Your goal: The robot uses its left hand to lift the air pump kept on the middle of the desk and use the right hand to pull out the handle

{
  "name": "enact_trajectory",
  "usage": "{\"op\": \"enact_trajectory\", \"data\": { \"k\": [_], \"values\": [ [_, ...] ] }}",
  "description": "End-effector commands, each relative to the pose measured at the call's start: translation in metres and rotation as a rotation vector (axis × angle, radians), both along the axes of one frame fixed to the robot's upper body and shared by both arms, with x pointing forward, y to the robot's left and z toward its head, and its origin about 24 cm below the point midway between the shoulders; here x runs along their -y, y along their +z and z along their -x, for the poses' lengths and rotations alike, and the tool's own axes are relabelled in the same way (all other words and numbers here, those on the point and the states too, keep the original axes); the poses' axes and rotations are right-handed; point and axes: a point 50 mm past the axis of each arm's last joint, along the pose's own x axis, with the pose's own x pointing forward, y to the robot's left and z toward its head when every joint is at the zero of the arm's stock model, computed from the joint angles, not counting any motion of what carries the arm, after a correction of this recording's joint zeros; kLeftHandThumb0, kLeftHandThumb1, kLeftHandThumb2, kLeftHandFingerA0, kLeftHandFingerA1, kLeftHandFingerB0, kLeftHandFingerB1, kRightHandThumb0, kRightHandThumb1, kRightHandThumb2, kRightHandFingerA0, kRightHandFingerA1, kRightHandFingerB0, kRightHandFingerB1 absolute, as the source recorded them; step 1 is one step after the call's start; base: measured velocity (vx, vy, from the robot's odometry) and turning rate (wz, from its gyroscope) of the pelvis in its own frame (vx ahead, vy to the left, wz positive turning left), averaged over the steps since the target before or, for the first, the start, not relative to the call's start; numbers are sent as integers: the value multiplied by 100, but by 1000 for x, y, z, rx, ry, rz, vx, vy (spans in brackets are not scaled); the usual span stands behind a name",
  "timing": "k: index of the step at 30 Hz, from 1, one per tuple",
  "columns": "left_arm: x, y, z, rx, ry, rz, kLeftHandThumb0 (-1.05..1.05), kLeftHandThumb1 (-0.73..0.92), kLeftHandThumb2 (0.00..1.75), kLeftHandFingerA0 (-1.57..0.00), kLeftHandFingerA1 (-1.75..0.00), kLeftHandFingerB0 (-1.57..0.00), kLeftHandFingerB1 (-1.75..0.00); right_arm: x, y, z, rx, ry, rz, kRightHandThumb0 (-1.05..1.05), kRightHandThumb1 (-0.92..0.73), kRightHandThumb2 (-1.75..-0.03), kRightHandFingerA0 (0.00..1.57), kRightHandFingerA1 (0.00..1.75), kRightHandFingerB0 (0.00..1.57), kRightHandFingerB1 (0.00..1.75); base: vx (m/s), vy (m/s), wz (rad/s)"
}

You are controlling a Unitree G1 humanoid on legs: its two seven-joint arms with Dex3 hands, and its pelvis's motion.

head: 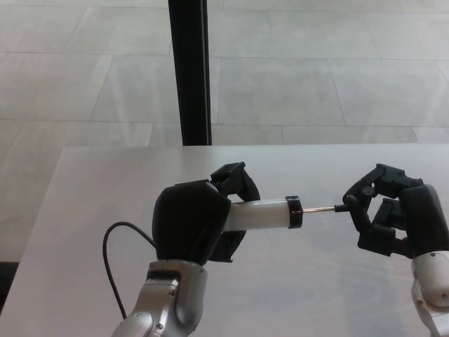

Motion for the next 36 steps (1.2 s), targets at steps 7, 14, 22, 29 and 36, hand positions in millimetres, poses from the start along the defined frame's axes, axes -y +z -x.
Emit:
{"op": "enact_trajectory", "data": {
  "k": [7, 14, 22, 29, 36],
  "values": [
    [-21, -5, 3, 18, 31, -41, -9, 51, 116, -90, -167, -83, -142, 25, 4, 1, 9, -75, 34, -16, -49, -103, 91, 175, 80, 158, 0, 0, 0],
    [-23, -10, 4, 12, 34, -77, -12, 46, 120, -85, -164, -83, -140, 28, 3, 3, 2, -82, 36, -15, -51, -92, 88, 175, 77, 159, 0, 0, 0],
    [-27, -13, 6, -1, 33, -71, -11, 48, 119, -89, -167, -81, -139, 28, 1, 3, 2, -85, 32, -15, -50, -96, 88, 175, 78, 159, 0, 0, 0],
    [-31, -18, 8, -9, 42, -101, -18, 47, 116, -121, -139, -99, -122, 28, 1, 3, 6, -82, 29, -14, -50, -103, 90, 175, 83, 154, 0, 0, 0],
    [-36, -24, 12, -26, 45, -80, -15, 48, 115, -122, -140, -102, -124, 30, -1, 3, 6, -83, 23, -15, -53, -99, 88, 175, 81, 153, 0, 0, 0]
  ]
}}
